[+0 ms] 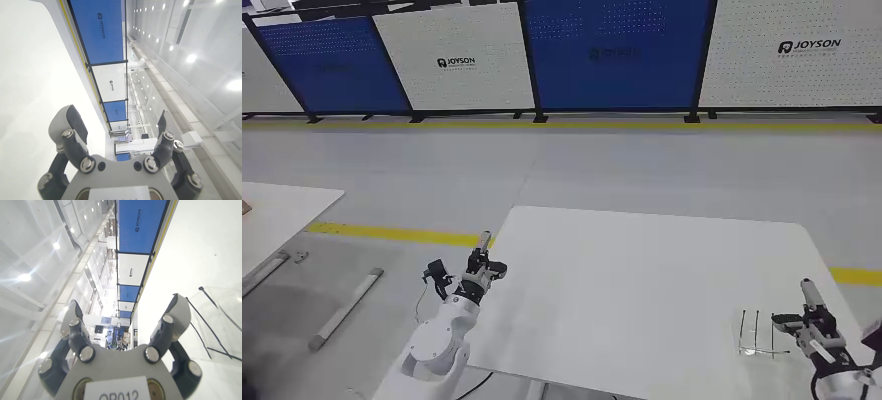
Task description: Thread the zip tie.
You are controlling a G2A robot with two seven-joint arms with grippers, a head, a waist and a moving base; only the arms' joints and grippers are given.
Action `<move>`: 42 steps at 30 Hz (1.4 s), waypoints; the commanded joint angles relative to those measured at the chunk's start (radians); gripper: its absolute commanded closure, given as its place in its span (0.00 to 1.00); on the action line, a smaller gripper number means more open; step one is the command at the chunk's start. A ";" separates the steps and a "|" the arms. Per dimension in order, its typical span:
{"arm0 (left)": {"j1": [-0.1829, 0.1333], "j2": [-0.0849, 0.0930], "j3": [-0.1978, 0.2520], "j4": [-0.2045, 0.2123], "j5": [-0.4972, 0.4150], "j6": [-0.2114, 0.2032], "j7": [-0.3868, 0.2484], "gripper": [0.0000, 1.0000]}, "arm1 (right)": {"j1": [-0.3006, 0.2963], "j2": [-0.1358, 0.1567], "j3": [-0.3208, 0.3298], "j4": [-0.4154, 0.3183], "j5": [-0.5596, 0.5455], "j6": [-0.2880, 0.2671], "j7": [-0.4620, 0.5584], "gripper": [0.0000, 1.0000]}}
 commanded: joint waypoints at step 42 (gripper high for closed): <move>0.000 0.000 0.000 0.000 0.000 0.000 0.000 0.00 | 0.214 0.126 0.261 0.186 -0.316 -0.002 0.998 0.00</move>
